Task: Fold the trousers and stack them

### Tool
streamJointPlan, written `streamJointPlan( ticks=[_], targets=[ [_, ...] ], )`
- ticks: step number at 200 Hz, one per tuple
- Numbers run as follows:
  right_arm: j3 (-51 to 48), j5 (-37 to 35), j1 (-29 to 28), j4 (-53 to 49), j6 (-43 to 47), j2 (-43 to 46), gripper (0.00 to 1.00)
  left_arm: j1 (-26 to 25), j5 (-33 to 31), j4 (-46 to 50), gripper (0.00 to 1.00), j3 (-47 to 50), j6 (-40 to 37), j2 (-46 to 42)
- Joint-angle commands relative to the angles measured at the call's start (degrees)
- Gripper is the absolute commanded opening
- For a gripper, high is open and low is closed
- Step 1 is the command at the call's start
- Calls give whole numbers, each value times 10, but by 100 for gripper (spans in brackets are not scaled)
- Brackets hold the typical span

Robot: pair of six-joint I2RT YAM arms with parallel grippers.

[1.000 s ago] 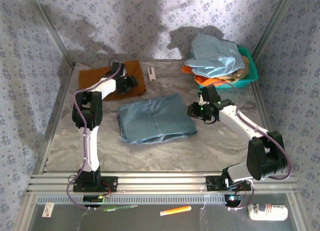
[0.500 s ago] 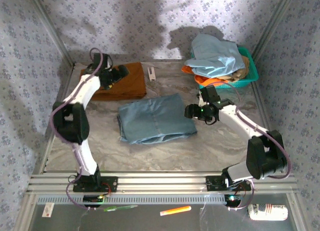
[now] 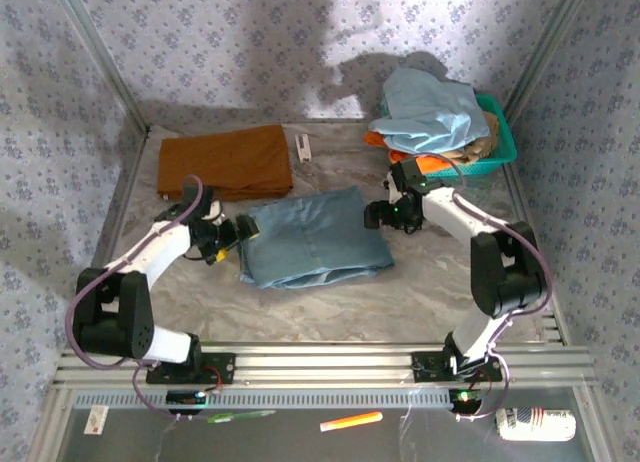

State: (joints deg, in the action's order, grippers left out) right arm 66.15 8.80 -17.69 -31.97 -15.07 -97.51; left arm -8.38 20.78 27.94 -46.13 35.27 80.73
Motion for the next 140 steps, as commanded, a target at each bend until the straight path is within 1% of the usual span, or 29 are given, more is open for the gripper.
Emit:
streamJointPlan(
  ticks=[1,18,31,53,64,70,77,81,95,119,129,140],
  targets=[
    [17,16,13,-17,33,-38,87,0,31,-45,100,-1,-17,16],
    [35,34,19,-11,29,-61,86,6,36,-73,99,4,-16,43],
    [32,38,20,-5,26,-71,85,8,58,-102,96,7,-8,62],
    [27,39,26,3,23,-81,84,6,74,-127,91,1,-15,99],
    [17,52,32,7,22,-85,83,5,90,-133,84,-1,-8,126],
    [5,60,33,10,22,-86,82,3,87,-135,80,3,-1,137],
    [-5,65,34,15,20,-85,82,1,79,-140,78,11,4,145],
    [-11,69,35,20,19,-84,81,-2,73,-142,77,17,8,146],
    [-28,87,40,32,14,-85,80,-11,53,-150,69,36,16,142],
    [-57,130,46,62,8,-89,72,-20,42,-149,62,47,14,137],
    [-63,141,49,68,7,-91,68,-20,42,-148,55,48,13,134],
    [-72,156,53,80,3,-91,64,-20,41,-144,42,47,12,128]
  ],
)
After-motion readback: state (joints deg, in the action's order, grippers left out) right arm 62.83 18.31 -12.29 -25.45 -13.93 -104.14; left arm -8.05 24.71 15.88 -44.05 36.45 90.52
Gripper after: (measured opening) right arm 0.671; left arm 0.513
